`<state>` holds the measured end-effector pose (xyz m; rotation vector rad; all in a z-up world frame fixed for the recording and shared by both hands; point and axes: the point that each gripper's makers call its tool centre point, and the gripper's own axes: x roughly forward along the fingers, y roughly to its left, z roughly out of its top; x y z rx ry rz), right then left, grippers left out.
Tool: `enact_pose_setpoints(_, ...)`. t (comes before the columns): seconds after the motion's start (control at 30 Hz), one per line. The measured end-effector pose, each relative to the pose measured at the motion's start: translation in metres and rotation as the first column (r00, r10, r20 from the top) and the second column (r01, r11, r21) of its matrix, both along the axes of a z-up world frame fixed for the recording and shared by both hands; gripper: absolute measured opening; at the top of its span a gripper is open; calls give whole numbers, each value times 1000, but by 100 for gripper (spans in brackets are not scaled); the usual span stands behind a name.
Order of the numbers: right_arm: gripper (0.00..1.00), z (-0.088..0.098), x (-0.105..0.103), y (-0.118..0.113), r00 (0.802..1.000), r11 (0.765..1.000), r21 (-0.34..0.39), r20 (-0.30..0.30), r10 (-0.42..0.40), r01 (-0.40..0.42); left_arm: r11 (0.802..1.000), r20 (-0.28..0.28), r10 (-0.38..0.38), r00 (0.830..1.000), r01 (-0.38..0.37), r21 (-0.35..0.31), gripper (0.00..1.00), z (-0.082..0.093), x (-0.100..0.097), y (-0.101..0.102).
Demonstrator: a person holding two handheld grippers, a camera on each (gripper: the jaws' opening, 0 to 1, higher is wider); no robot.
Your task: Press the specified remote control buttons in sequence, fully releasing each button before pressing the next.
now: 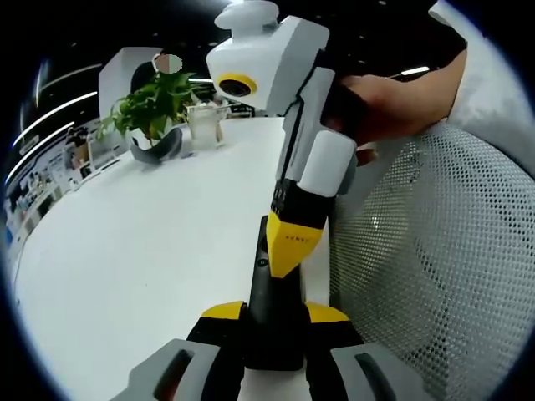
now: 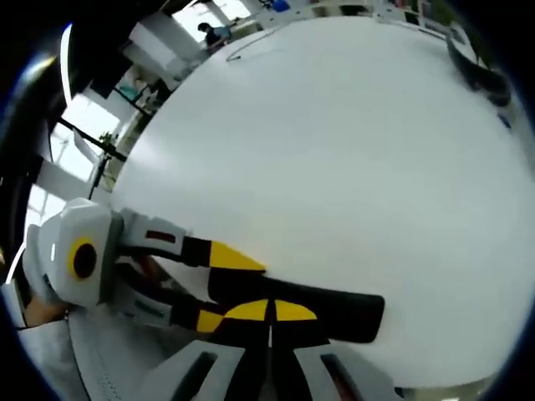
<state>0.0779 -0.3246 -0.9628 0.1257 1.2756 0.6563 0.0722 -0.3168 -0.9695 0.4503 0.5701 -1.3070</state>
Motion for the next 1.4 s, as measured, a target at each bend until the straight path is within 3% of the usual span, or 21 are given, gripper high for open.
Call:
enact_pose_setpoints(0.53,0,0,2,-1,999,998,32,-13,-50,50,1000,-1,8,1000,-8,-6,25,0,0,0)
enact_pose_setpoints(0.73,0,1,2,-2,989,989,89,-95,-111,119,1000,-2,12,1000,-12,-10,25,0,0,0)
enact_pose_setpoints(0.87,0,2,1,3,994,992,88,-73,-84,90,1000,-2,12,1000,-12,-12,25,0,0,0)
enact_pose_setpoints(1.0,0,9,1,14,999,991,132,-26,-34,37,1000,-2,12,1000,-12,-13,25,0,0,0)
enact_pose_setpoints(1.17,0,0,-3,13,1000,997,71,-5,25,-24,1000,-1,9,1000,-9,-10,25,0,0,0)
enact_pose_setpoints(1.4,0,0,-2,12,1000,997,74,6,11,-12,1000,0,7,1000,-7,-6,25,-1,0,0)
